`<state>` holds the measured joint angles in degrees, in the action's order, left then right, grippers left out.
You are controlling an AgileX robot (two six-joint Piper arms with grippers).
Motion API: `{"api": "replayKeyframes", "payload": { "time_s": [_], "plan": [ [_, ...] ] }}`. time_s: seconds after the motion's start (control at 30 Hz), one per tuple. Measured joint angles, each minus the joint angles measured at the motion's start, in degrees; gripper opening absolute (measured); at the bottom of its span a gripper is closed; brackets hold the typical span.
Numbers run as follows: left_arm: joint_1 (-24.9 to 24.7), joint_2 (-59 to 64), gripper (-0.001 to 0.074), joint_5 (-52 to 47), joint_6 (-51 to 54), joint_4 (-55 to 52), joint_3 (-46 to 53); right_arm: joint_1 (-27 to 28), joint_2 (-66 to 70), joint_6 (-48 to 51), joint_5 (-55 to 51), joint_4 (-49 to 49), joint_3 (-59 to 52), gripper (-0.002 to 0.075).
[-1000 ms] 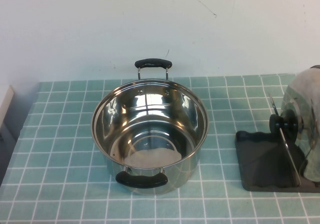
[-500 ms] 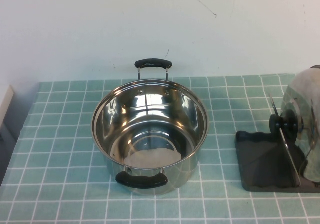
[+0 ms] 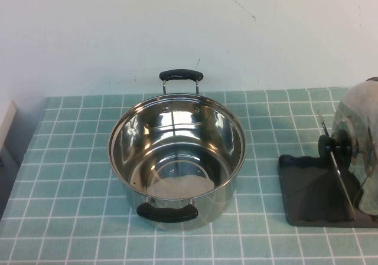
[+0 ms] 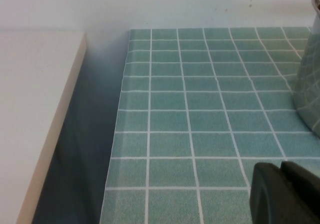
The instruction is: Put pot lid on rack
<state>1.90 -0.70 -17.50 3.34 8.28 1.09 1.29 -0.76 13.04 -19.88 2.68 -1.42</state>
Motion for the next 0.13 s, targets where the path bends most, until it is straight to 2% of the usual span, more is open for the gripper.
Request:
{"api": "replayKeyframes", "payload": {
  "time_s": [0.13],
  "plan": [
    [0.0, 0.0, -0.0002, 0.0, 0.0, 0.0, 0.0, 0.0, 0.0, 0.0, 0.0, 0.0, 0.0, -0.0001]
  ]
}}
